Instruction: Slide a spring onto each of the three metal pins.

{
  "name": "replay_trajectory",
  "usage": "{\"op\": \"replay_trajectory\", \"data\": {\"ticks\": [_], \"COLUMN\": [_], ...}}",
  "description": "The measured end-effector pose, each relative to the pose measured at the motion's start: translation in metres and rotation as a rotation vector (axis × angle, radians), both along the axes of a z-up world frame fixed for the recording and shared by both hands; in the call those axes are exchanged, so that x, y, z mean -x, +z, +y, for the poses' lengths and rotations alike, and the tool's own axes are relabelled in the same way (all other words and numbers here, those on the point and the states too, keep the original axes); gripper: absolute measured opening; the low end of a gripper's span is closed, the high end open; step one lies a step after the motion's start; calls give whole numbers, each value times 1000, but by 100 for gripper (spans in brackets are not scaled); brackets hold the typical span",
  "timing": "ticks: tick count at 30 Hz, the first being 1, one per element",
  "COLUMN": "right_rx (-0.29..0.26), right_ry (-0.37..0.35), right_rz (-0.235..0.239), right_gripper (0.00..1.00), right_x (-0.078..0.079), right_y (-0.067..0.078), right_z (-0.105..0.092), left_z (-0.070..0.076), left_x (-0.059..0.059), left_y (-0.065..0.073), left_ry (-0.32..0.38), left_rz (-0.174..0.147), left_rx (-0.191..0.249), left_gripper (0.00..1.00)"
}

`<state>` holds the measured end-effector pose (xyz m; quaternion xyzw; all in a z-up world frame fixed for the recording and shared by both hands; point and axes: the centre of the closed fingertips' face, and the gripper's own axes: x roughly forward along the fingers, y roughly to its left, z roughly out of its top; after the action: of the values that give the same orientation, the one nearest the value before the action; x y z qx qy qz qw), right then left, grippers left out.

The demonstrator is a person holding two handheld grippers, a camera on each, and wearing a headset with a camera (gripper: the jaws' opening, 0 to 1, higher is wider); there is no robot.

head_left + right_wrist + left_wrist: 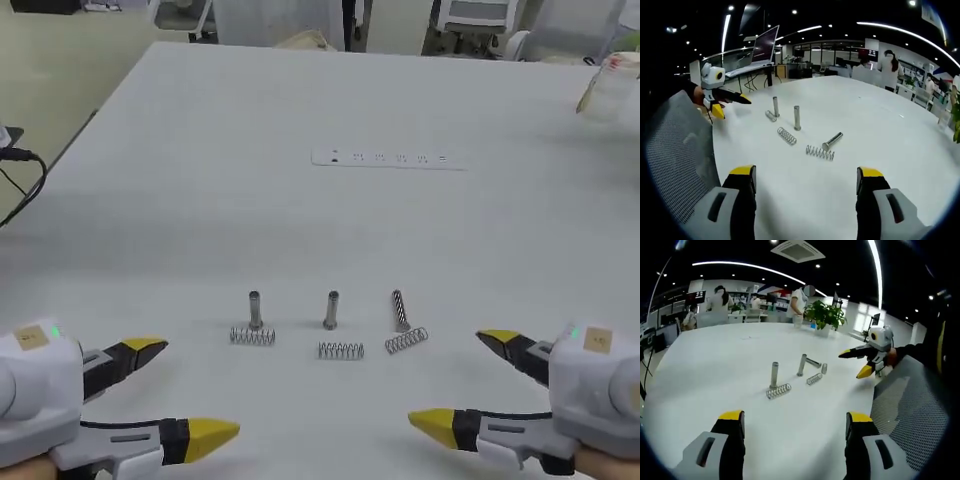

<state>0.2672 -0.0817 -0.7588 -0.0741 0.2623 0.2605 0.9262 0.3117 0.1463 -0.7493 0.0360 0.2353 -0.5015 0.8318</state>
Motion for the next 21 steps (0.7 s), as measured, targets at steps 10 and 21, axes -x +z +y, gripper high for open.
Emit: {"op": "replay_trajectory", "data": {"ticks": [10,21], "right_rx": [35,75], "right_ry": [-3,0], "right_rz": [2,-1], "right_gripper": [81,80], "right_x": [-3,-16], "right_y": [2,13], "right_z": [-8,-23], "left_z": [-1,-1], "left_x": [0,0], "left_y": [2,1], "left_ry": [0,-5], "left_rz": [-2,0], "left_rx": [7,10], "left_gripper": [80,79]}}
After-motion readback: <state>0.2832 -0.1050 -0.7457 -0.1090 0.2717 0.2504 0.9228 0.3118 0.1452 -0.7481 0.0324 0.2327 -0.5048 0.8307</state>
